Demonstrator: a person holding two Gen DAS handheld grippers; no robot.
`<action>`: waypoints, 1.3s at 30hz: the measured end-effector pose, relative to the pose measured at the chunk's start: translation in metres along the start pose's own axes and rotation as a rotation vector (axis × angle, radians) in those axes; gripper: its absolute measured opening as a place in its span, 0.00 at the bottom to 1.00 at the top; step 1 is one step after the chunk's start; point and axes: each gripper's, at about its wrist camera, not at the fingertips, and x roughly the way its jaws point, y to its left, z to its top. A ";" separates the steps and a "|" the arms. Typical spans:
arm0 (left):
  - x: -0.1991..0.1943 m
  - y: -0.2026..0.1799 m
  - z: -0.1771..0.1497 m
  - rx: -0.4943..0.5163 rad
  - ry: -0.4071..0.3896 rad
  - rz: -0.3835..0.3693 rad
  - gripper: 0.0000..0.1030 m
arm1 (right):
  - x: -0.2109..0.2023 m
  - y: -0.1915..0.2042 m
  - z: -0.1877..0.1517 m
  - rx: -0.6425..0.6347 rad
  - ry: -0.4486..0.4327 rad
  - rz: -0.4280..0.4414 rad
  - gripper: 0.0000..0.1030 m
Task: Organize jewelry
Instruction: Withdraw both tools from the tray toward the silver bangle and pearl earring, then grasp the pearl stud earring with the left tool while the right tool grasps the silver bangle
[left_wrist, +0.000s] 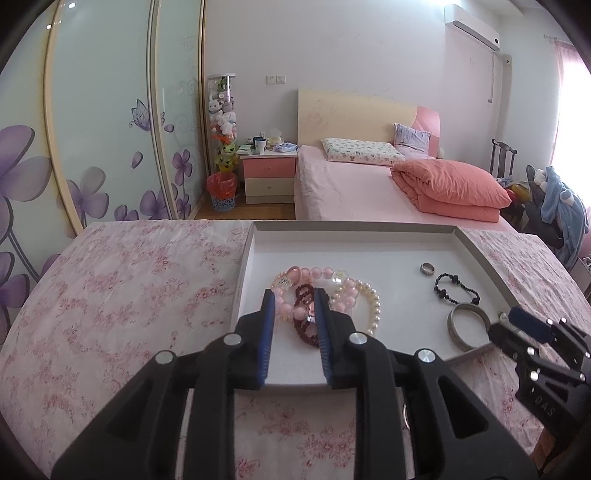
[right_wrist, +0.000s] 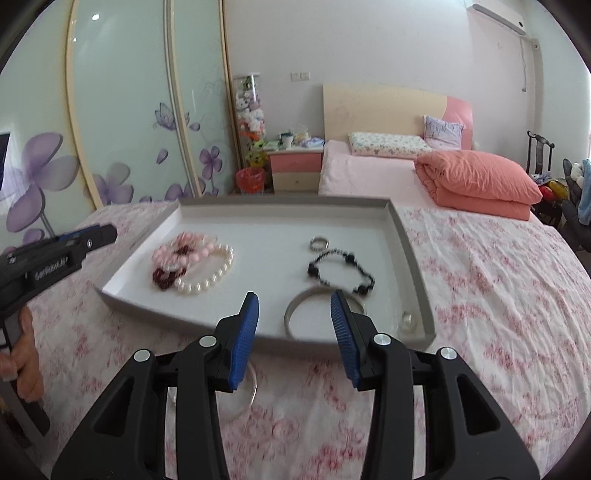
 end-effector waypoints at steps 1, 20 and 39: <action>-0.002 0.001 -0.002 -0.001 0.000 0.000 0.24 | 0.000 0.001 -0.004 -0.004 0.016 0.002 0.41; -0.015 0.008 -0.018 -0.006 0.012 0.002 0.27 | 0.014 0.021 -0.037 -0.090 0.242 -0.081 0.41; -0.023 -0.003 -0.026 0.019 0.024 -0.018 0.31 | -0.022 -0.023 -0.043 0.066 0.198 -0.101 0.54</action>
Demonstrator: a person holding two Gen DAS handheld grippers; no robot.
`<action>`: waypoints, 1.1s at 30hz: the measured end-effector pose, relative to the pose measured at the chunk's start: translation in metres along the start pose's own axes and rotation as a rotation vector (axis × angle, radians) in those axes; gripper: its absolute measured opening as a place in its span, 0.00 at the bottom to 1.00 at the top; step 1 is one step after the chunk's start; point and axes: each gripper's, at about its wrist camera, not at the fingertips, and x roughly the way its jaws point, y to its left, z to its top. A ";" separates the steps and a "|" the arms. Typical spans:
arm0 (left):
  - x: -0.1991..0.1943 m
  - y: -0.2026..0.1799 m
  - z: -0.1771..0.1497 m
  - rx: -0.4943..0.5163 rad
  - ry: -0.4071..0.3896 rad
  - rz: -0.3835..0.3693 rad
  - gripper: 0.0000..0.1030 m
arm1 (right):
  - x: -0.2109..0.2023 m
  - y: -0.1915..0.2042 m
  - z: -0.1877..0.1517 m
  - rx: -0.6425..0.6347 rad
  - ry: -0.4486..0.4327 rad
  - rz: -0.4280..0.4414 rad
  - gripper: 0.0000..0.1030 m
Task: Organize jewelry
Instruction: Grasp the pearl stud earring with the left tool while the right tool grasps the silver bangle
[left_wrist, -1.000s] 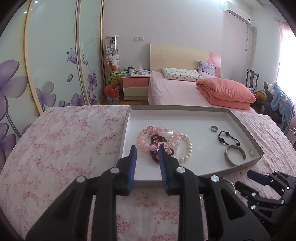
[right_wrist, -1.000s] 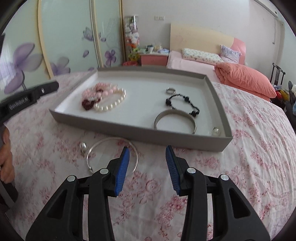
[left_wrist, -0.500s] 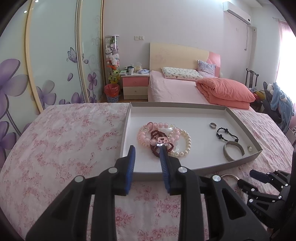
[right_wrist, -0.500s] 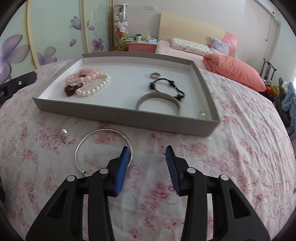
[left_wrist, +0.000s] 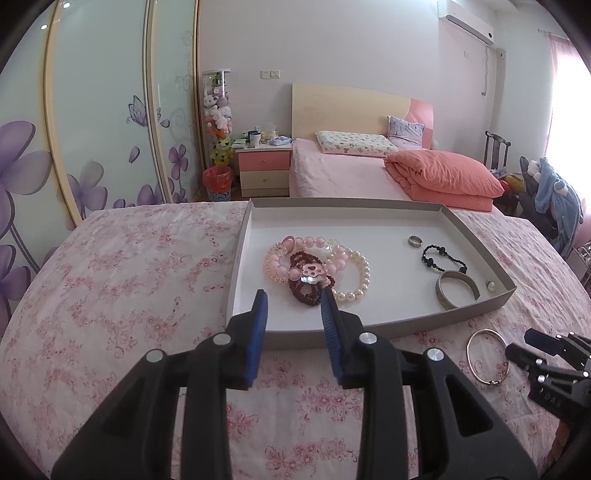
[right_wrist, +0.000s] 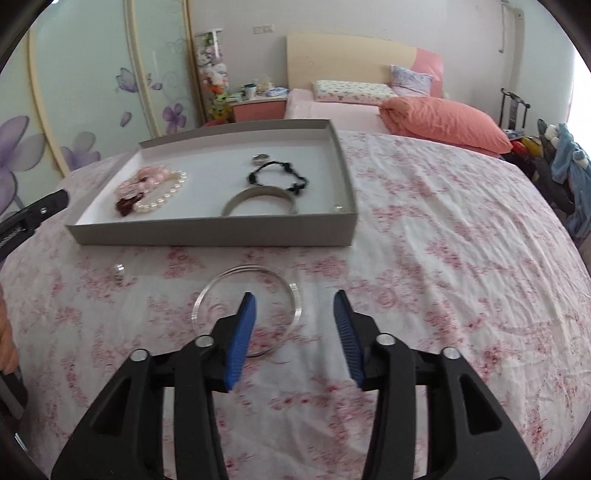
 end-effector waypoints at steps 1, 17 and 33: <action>0.000 0.000 -0.001 0.002 0.001 0.002 0.33 | 0.001 0.005 -0.002 -0.006 0.010 0.020 0.59; -0.003 0.001 -0.008 0.010 0.017 0.000 0.40 | 0.021 0.027 -0.004 -0.079 0.061 -0.006 0.69; 0.011 -0.054 -0.038 0.101 0.168 -0.128 0.46 | 0.000 0.010 -0.025 -0.057 0.062 -0.020 0.69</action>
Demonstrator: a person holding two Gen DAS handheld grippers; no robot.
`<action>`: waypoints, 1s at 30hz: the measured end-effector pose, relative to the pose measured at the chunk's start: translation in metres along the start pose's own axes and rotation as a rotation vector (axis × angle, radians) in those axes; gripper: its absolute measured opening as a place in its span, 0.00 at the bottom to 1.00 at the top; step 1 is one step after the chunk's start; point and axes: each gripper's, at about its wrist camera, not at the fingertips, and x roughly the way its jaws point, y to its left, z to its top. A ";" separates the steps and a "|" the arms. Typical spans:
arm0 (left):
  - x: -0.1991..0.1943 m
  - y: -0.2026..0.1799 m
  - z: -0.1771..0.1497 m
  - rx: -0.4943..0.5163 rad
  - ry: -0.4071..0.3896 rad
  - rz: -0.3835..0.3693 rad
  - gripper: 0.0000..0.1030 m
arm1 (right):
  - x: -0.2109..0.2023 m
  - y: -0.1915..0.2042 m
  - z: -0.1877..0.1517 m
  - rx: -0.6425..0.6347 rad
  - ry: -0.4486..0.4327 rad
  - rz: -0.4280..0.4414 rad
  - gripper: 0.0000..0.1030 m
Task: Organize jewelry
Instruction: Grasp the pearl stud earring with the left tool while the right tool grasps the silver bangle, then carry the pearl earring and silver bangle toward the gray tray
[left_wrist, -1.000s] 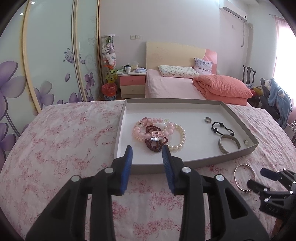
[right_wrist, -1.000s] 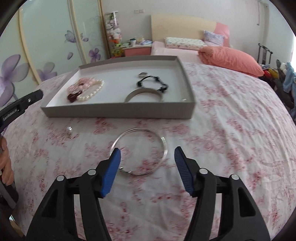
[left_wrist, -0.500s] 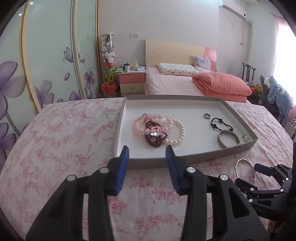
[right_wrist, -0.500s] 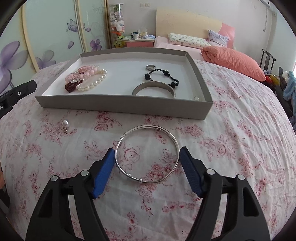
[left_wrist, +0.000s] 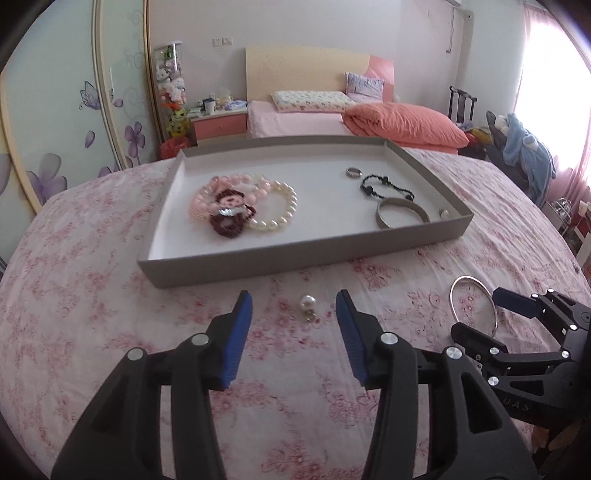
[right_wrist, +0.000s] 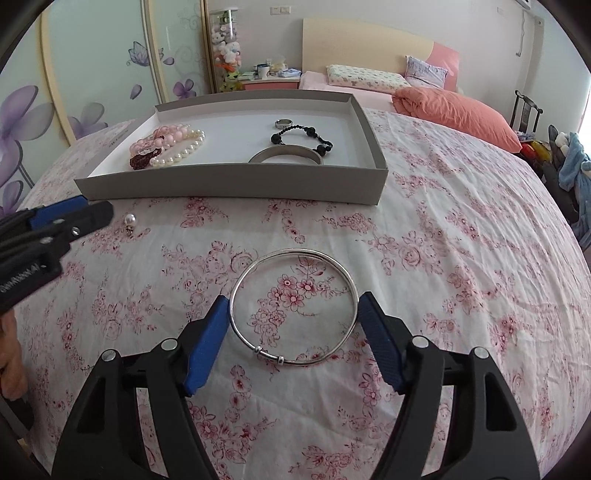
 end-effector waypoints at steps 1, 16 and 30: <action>0.004 -0.002 0.000 0.000 0.013 0.002 0.46 | 0.000 0.001 0.000 0.000 -0.001 0.000 0.69; 0.036 -0.013 0.002 -0.011 0.082 0.045 0.19 | 0.000 0.000 -0.001 0.002 -0.003 0.005 0.69; 0.007 0.039 -0.024 -0.020 0.082 0.115 0.14 | 0.000 0.010 -0.001 -0.037 -0.004 0.024 0.69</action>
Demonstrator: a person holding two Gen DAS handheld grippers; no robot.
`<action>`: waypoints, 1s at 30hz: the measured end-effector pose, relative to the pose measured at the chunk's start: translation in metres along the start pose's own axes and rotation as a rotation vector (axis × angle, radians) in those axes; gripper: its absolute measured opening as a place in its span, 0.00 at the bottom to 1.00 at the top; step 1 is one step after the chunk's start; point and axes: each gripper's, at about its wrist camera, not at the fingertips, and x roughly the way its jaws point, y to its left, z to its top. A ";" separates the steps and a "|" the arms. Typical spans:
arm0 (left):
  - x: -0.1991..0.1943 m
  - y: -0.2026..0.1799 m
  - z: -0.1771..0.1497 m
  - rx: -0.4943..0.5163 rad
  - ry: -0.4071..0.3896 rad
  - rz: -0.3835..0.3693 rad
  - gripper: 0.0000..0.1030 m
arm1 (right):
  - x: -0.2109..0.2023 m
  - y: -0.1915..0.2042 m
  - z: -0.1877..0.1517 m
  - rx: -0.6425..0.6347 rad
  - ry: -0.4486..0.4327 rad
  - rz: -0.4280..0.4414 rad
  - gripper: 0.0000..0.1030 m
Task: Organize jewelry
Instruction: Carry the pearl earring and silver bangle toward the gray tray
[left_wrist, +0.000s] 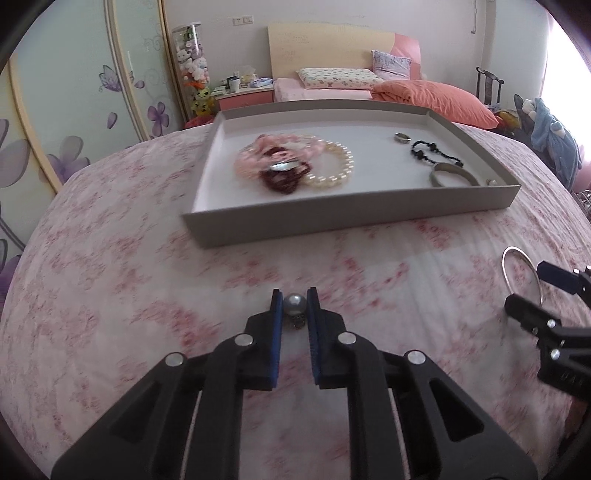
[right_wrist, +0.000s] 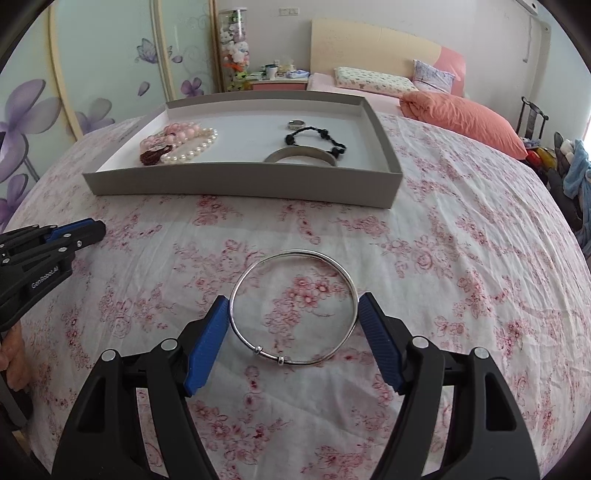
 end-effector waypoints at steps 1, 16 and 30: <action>-0.002 0.005 -0.003 -0.006 0.001 0.002 0.14 | 0.000 0.004 0.000 -0.011 0.000 0.003 0.69; -0.009 0.020 -0.011 -0.033 -0.001 -0.051 0.13 | 0.006 0.010 0.005 -0.016 0.023 0.020 0.71; -0.017 0.023 -0.016 -0.044 -0.026 -0.054 0.13 | -0.004 0.011 0.003 0.001 -0.018 0.044 0.70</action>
